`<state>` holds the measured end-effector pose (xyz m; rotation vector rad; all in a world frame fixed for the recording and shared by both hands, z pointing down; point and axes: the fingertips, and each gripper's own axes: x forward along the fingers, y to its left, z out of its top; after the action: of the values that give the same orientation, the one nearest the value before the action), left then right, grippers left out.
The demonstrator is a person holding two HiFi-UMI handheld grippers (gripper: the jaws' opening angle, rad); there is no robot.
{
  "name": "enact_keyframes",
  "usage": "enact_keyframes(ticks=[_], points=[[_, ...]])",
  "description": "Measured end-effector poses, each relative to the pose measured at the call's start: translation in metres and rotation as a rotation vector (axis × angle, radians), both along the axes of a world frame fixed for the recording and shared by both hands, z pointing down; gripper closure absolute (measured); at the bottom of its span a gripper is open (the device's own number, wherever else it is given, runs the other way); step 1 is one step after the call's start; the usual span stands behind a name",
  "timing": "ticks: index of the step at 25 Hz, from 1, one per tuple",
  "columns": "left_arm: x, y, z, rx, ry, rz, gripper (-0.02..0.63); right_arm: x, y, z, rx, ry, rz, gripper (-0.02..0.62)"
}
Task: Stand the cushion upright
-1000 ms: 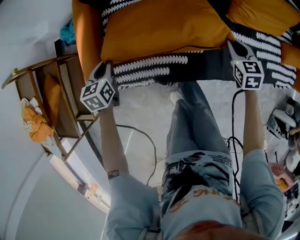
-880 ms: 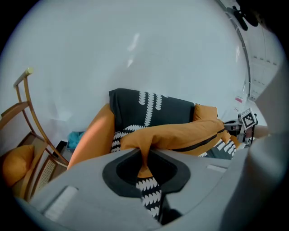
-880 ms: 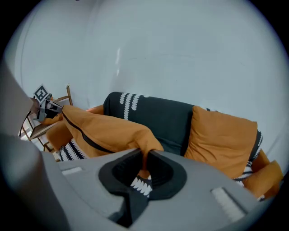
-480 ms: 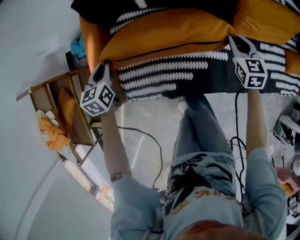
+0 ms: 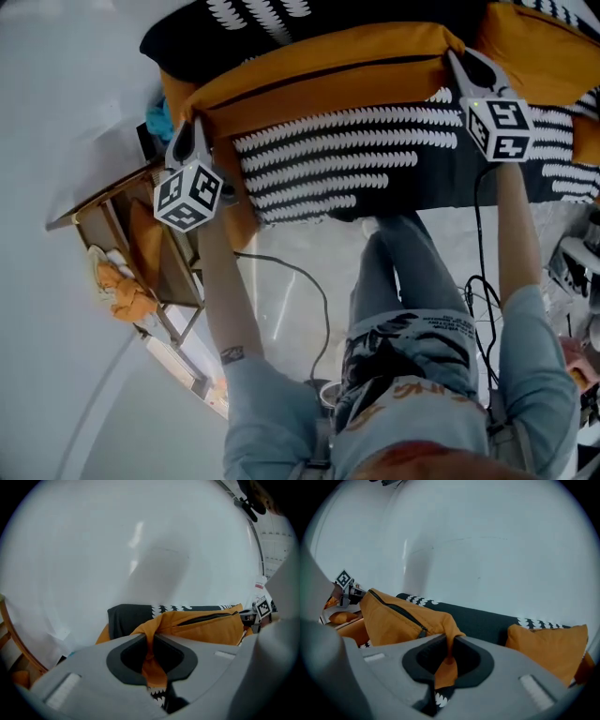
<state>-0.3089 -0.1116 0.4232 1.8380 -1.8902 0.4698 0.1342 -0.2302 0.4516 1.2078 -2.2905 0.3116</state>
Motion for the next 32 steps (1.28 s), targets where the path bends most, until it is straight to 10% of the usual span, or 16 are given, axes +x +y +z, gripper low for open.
enact_keyframes(ticks=[16,26,32], points=[[-0.032,-0.146,0.024,0.034,-0.053,-0.061,0.557,-0.033,-0.120,0.024,-0.004,-0.025,-0.008,0.551],[-0.036,-0.170,0.041,0.007,-0.062,-0.107,0.558,-0.036,-0.128,0.029,0.003,-0.056,0.045,0.551],[-0.052,-0.141,0.008,0.152,0.057,-0.124,0.520,-0.036,-0.117,0.002,0.033,-0.107,0.083,0.526]])
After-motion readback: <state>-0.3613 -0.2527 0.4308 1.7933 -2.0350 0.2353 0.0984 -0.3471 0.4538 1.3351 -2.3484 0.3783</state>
